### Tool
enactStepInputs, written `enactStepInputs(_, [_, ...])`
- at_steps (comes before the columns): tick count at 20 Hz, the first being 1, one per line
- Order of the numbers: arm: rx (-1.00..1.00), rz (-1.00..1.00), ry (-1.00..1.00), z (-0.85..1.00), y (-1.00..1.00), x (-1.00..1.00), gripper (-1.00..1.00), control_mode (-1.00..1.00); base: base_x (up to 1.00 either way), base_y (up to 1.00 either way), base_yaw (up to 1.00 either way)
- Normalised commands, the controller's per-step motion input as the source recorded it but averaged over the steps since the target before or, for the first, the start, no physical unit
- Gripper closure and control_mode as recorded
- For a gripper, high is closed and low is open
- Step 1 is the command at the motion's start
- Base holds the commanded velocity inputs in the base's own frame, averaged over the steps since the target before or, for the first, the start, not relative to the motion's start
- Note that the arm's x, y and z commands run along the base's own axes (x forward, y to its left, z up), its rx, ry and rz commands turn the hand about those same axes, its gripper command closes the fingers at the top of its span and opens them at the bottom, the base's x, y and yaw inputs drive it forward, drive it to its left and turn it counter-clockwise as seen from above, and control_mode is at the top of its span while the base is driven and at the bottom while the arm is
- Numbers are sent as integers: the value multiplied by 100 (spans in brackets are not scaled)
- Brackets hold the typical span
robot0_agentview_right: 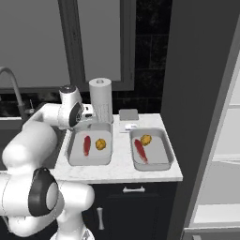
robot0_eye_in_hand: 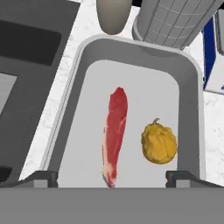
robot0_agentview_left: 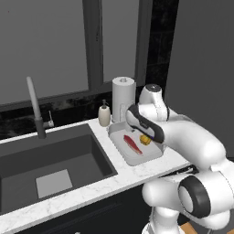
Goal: Place one squash and one steak in each tupperware on the nearby counter, to pack two identical lunches.
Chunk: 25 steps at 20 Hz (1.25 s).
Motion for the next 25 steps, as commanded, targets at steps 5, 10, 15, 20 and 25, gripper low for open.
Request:
enactStepInputs(5, [0,0,0,45,-25,-100,-100,-100,0,0,0])
enactStepInputs(10, [1,0,0,9,-13,-96,-100,-100,0,0,0])
enactStepInputs(15, [0,3,4,1,-7,-58,-100,-100,0,0,0])
enactStepInputs(20, [0,9,5,6,3,-47,-100,-100,0,0,0])
enactStepInputs(25, [0,-6,14,59,23,-9,-100,-100,0,0,0])
